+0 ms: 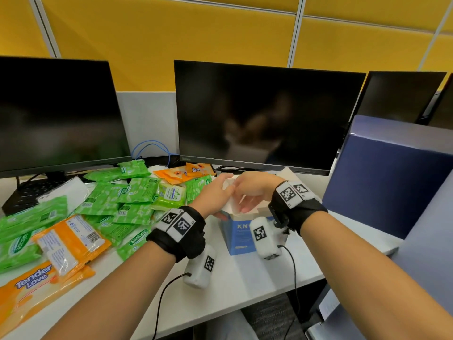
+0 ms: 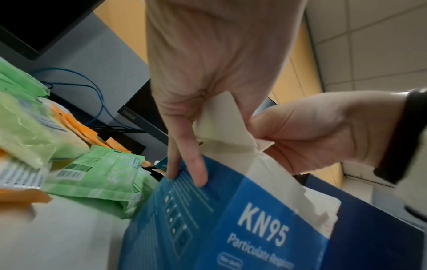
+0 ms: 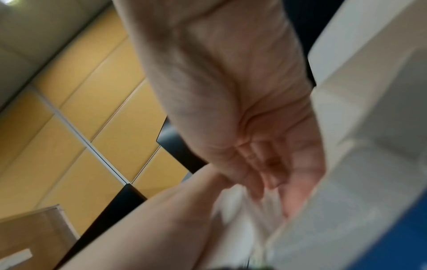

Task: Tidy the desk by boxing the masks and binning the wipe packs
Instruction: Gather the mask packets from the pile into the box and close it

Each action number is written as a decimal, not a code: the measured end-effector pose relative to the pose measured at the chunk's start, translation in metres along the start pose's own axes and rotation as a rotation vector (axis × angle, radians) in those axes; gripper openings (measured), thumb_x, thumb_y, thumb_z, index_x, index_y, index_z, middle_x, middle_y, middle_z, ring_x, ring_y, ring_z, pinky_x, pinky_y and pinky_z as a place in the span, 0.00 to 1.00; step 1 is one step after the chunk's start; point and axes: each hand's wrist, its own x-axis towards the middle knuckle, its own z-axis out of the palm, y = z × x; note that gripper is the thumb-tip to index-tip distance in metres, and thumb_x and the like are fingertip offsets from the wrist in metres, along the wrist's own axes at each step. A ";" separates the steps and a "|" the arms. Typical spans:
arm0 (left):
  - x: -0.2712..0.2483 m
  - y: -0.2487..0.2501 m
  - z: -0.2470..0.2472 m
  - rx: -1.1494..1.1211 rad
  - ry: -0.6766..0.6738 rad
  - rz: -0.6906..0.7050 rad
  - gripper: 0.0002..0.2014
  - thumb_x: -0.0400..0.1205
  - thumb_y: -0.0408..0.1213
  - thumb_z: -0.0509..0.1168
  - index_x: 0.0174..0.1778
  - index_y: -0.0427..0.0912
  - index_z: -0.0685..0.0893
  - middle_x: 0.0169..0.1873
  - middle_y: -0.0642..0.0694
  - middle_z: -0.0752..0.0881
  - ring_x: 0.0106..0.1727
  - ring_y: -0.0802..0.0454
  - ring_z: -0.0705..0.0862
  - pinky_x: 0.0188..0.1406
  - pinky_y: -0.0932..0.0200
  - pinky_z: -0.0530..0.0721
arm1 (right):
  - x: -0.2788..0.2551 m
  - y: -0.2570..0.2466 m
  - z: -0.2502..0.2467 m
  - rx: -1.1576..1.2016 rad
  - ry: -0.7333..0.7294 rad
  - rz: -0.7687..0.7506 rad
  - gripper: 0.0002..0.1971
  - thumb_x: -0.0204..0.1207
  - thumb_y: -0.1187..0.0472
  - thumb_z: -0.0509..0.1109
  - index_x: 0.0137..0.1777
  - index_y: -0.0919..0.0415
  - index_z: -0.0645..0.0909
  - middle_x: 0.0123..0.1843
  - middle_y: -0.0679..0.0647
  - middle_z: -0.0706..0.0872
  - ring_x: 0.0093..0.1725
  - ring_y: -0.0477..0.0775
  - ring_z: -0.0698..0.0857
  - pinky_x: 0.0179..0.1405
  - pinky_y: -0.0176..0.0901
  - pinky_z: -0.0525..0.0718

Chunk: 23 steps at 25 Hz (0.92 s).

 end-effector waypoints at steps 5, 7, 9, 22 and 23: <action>0.007 -0.009 -0.001 -0.010 0.031 -0.042 0.20 0.87 0.36 0.57 0.77 0.47 0.69 0.72 0.42 0.72 0.62 0.40 0.81 0.41 0.44 0.90 | 0.003 0.009 0.005 0.149 0.013 0.008 0.20 0.84 0.57 0.60 0.73 0.65 0.71 0.63 0.66 0.84 0.52 0.59 0.83 0.52 0.50 0.84; 0.007 -0.010 0.002 0.010 0.031 -0.027 0.17 0.87 0.38 0.57 0.72 0.44 0.76 0.70 0.42 0.75 0.62 0.40 0.81 0.38 0.47 0.91 | -0.001 0.011 0.005 0.233 0.035 -0.013 0.19 0.85 0.52 0.58 0.70 0.62 0.73 0.56 0.63 0.86 0.49 0.59 0.84 0.45 0.47 0.83; 0.009 -0.007 0.007 0.021 0.027 -0.013 0.13 0.87 0.36 0.56 0.64 0.42 0.81 0.63 0.41 0.80 0.54 0.42 0.83 0.34 0.49 0.91 | -0.006 0.008 0.005 0.219 0.032 -0.024 0.18 0.84 0.50 0.59 0.68 0.60 0.73 0.53 0.60 0.85 0.44 0.57 0.86 0.39 0.44 0.85; 0.028 -0.018 0.011 -0.163 0.276 0.181 0.21 0.90 0.43 0.48 0.79 0.45 0.64 0.74 0.42 0.72 0.73 0.45 0.73 0.65 0.58 0.70 | -0.008 -0.002 0.006 -0.012 0.233 -0.095 0.23 0.81 0.54 0.63 0.74 0.63 0.71 0.68 0.59 0.79 0.64 0.61 0.81 0.55 0.48 0.83; 0.028 -0.018 0.008 -0.264 0.288 0.164 0.21 0.90 0.46 0.46 0.79 0.45 0.64 0.74 0.42 0.73 0.72 0.45 0.74 0.63 0.59 0.72 | -0.007 -0.004 0.007 -0.033 0.288 -0.154 0.24 0.80 0.55 0.64 0.74 0.64 0.71 0.69 0.59 0.79 0.66 0.61 0.80 0.59 0.49 0.81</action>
